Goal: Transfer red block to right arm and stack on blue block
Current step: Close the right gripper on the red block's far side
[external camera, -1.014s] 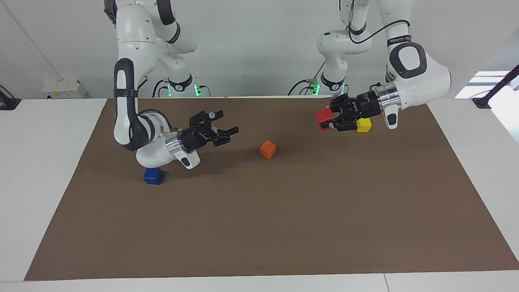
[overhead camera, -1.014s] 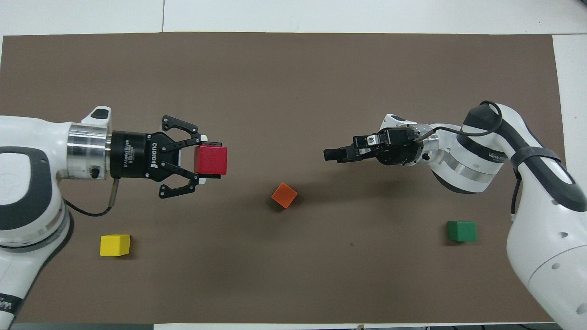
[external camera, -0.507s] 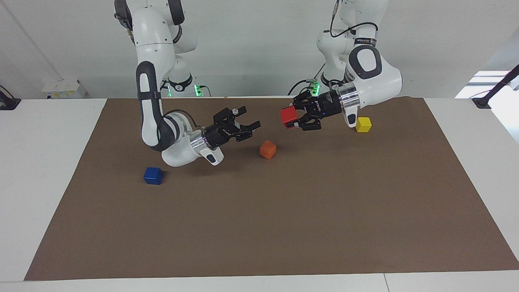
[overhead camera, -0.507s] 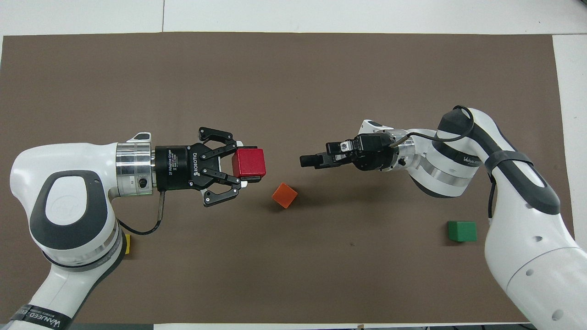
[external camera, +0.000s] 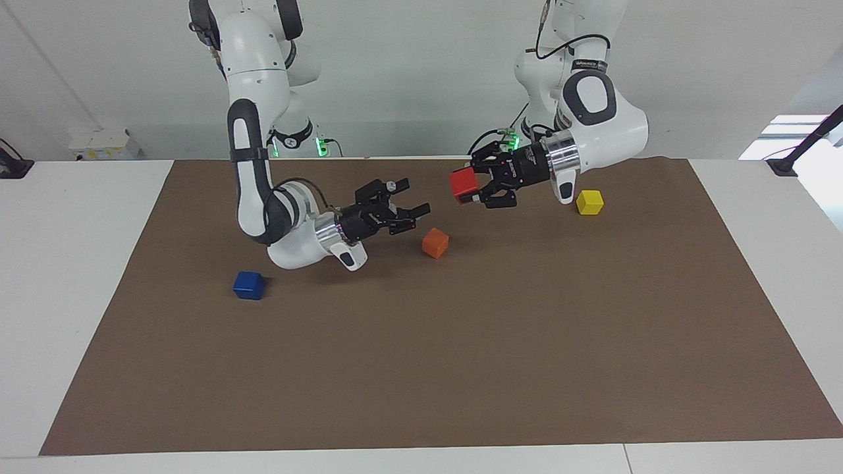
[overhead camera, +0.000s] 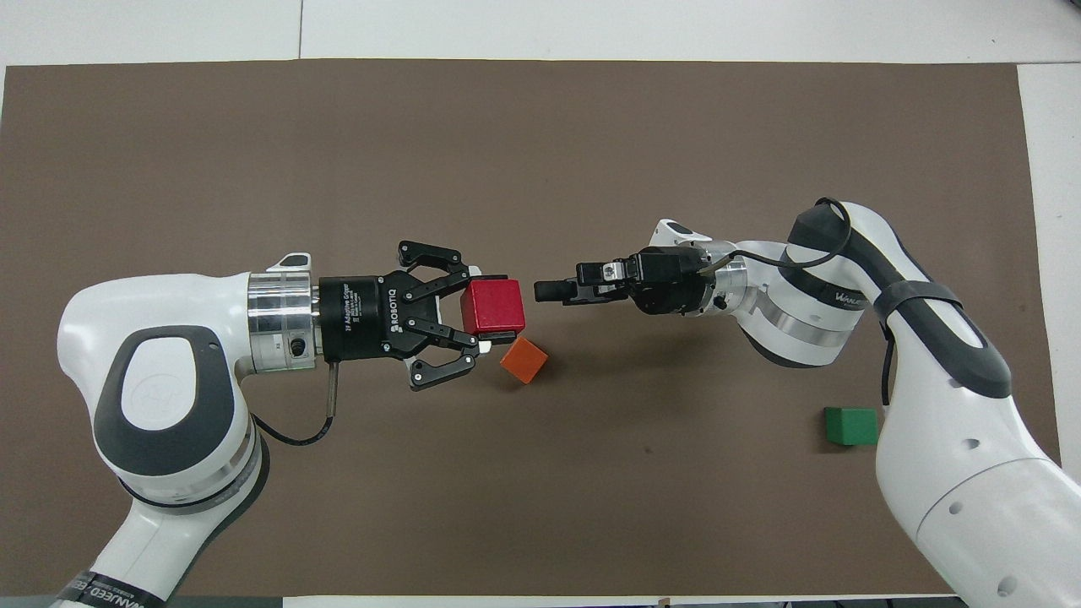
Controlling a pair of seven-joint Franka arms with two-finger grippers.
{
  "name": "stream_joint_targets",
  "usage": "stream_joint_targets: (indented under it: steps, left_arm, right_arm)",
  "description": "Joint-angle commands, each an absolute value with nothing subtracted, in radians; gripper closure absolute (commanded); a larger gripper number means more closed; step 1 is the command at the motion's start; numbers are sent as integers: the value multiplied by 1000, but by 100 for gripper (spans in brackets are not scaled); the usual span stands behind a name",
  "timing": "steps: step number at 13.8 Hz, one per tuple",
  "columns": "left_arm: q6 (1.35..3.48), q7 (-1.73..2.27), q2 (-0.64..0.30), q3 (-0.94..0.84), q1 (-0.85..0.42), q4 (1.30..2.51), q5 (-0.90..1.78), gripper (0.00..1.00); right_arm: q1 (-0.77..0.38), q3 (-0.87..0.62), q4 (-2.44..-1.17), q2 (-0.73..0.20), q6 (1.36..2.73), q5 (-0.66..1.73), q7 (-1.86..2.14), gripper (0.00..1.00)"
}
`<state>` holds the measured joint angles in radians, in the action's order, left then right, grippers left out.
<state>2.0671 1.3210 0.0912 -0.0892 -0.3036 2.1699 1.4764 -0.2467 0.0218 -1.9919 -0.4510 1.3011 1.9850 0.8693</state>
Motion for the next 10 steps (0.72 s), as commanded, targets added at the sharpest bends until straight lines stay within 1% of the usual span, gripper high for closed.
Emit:
stream_joint_targets:
  steps: [1,4,7,10]
  left_arm:
    - [2100,1333,117,-80,-333,2191,1517,100]
    - [2132,1335,117,-80,-351,2191,1519,100]
    - [2213,1335,109,-81,-399,2186,1558,100]
    - [2238,1300,107,-83,-408,2186,1562,100]
  right_arm:
    - [-255,23,-1968,-485,1307,2011,919,0]
    - [-255,23,-1959,-486,1315,2011,930,0]
    - [-267,23,-1936,-494,1356,2011,983,0]
    - [-270,23,-1933,-494,1371,2010,1034,0]
